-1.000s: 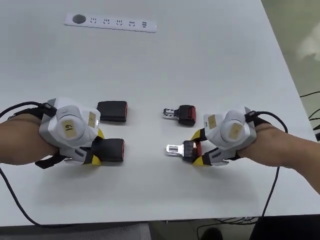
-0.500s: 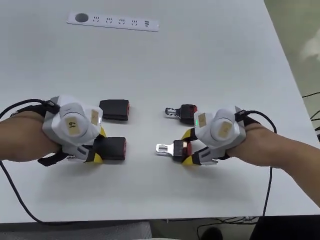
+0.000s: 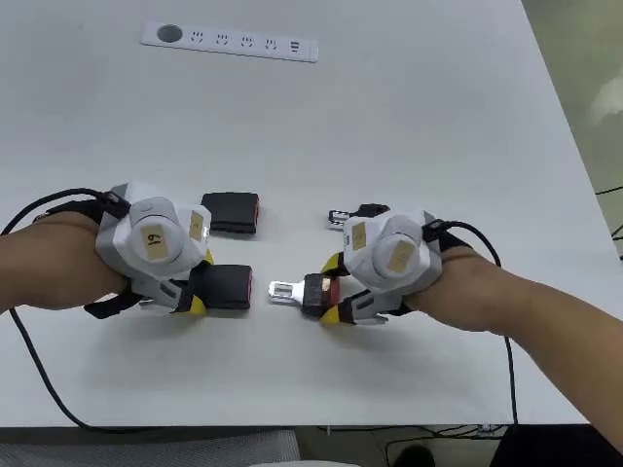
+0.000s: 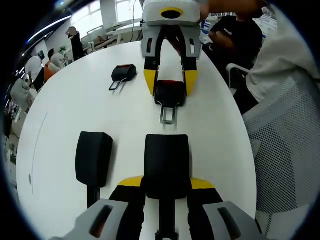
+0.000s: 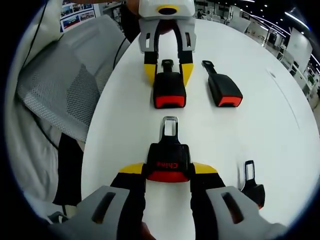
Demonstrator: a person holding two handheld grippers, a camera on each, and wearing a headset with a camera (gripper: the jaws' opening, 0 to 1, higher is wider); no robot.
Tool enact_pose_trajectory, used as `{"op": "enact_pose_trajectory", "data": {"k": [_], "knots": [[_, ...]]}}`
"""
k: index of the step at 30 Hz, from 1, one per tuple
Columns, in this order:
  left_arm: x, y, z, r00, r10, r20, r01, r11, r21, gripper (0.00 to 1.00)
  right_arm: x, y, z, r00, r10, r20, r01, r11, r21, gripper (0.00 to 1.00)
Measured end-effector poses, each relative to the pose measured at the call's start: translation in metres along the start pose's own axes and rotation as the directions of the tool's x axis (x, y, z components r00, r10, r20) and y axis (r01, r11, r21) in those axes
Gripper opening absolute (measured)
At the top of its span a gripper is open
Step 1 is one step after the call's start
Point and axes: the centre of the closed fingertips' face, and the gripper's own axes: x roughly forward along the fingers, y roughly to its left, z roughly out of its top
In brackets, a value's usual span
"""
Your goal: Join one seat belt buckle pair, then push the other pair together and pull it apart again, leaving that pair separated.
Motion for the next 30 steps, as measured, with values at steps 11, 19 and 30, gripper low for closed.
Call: {"op": "enact_pose_trajectory", "data": {"k": [11,19,30], "knots": [[0.000,-0.001,0.002,1.0000,-0.001,-0.003,0.001,1.000,0.004,0.33,0.011,0.000,0.019,0.9997,-0.013,0.019,0.012,1.000,0.013,0.33],[0.000,-0.002,0.004,1.0000,-0.002,-0.003,0.002,1.000,0.010,0.33,0.013,-0.002,0.020,0.9997,-0.002,0.024,0.002,1.000,0.001,0.33],[0.001,-0.002,0.005,0.9998,-0.016,-0.011,0.016,0.999,0.051,0.33,0.019,-0.005,0.028,0.9996,-0.001,0.028,0.002,1.000,-0.008,0.32]]}}
